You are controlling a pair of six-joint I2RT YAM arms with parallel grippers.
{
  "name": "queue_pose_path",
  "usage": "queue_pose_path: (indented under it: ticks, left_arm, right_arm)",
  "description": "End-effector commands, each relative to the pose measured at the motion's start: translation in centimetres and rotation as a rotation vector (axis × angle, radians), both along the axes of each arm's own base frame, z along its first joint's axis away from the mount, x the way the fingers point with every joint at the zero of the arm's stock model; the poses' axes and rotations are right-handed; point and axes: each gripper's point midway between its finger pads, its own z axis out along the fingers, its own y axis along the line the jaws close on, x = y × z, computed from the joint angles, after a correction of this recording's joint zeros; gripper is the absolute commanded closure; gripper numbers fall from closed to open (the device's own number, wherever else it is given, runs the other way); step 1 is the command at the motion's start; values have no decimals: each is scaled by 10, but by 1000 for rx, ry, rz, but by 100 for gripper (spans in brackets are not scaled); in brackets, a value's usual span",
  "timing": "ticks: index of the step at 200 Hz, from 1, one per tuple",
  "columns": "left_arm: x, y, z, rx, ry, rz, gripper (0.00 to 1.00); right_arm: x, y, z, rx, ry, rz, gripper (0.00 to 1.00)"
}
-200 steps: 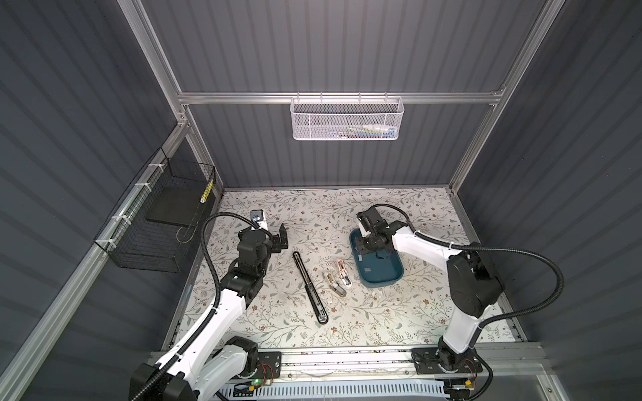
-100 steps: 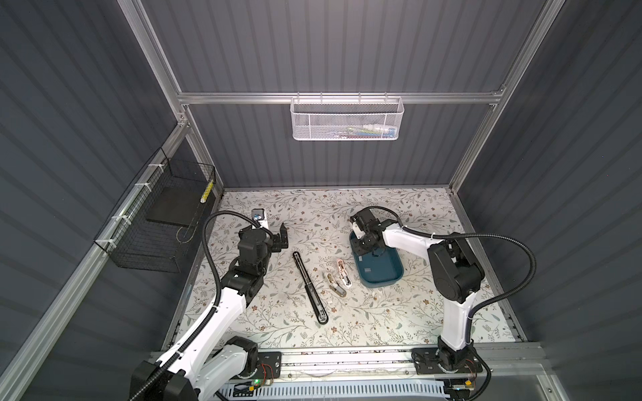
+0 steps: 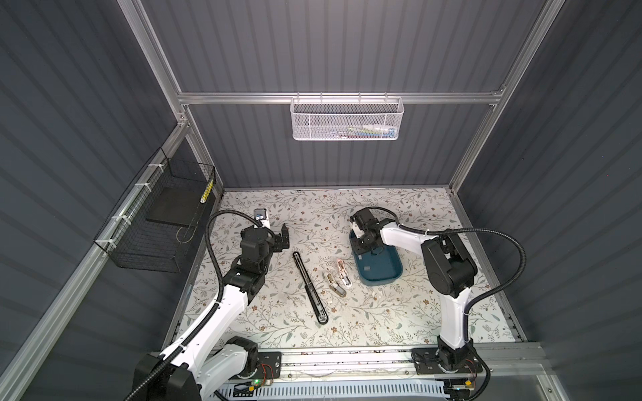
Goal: Load the staples into the stapler
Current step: 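Lower the right gripper into the teal tray toward a staple strip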
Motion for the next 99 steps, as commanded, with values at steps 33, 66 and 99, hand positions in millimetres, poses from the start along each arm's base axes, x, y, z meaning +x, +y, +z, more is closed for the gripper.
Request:
queue_pose_path:
  ticks: [33, 66, 99]
  left_arm:
    - [3, -2, 20, -21, -53, -12, 0]
    - [3, -3, 22, -25, -53, -15, 1]
    - [2, -3, 24, -27, -54, -19, 0]
  right_arm:
    - [0, -15, -20, -72, 30, -46, 64]
    - [4, -12, -22, -70, 5, -38, 61]
    - [11, -5, -22, -39, -22, -32, 59]
